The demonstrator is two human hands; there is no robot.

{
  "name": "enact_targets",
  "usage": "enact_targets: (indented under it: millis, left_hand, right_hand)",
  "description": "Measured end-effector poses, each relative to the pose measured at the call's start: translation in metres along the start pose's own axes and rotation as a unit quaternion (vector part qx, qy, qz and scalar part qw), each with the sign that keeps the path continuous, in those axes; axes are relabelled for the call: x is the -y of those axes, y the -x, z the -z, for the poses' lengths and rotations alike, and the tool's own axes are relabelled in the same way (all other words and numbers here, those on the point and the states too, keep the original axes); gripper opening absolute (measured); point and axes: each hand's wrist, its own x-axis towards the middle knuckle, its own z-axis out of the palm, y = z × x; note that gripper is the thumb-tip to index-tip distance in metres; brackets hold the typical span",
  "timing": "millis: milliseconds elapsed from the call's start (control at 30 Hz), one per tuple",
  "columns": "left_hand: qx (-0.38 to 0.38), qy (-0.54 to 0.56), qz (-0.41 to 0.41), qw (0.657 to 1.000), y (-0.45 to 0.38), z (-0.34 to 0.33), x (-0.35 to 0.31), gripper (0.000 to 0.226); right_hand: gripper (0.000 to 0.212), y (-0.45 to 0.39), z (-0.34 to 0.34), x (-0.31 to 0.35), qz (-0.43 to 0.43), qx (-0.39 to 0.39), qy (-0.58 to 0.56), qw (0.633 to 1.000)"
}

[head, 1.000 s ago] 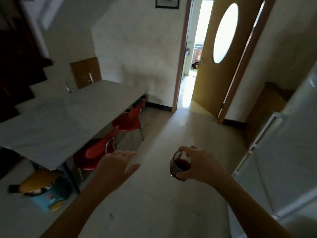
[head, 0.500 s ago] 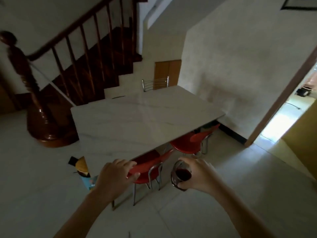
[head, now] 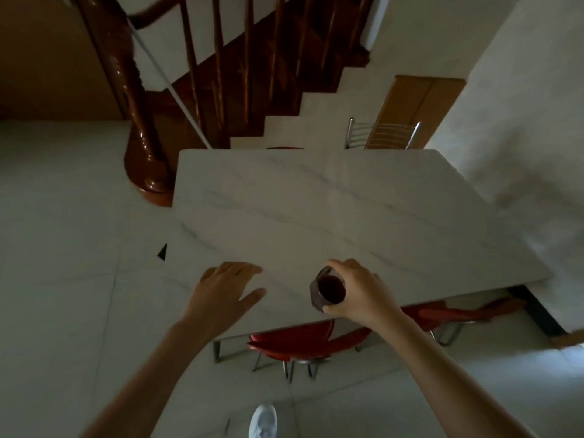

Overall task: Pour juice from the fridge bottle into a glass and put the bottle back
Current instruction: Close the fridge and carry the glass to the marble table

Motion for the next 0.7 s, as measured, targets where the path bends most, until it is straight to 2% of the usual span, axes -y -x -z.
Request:
enact_targets:
  millis: [100, 200, 300, 467, 700]
  left_hand:
    - [0.024, -0.003, 0.027, 0.999, -0.046, -0.018, 0.012, 0.067]
    - [0.045, -0.007, 0.042, 0.998, -0.080, -0.030, 0.021, 0.051]
    - [0.047, -0.004, 0.074, 0.996, -0.100, -0.040, 0.027, 0.046]
    - [0.051, -0.008, 0.133, 0.990, -0.114, -0.056, 0.030, 0.062]
    - [0.051, -0.004, 0.187, 0.981, -0.127, -0.069, 0.020, 0.061]
  right_hand:
    - [0.080, -0.061, -0.012, -0.020, 0.019, 0.034, 0.001, 0.999]
    - [0.080, -0.110, -0.023, -0.036, 0.031, 0.049, -0.002, 0.998]
    - [0.081, -0.148, -0.035, -0.045, 0.036, 0.083, -0.006, 0.996]
    - [0.075, -0.188, -0.053, -0.054, 0.067, 0.135, 0.013, 0.988]
    - [0.083, -0.214, -0.065, -0.058, 0.111, 0.180, 0.037, 0.977]
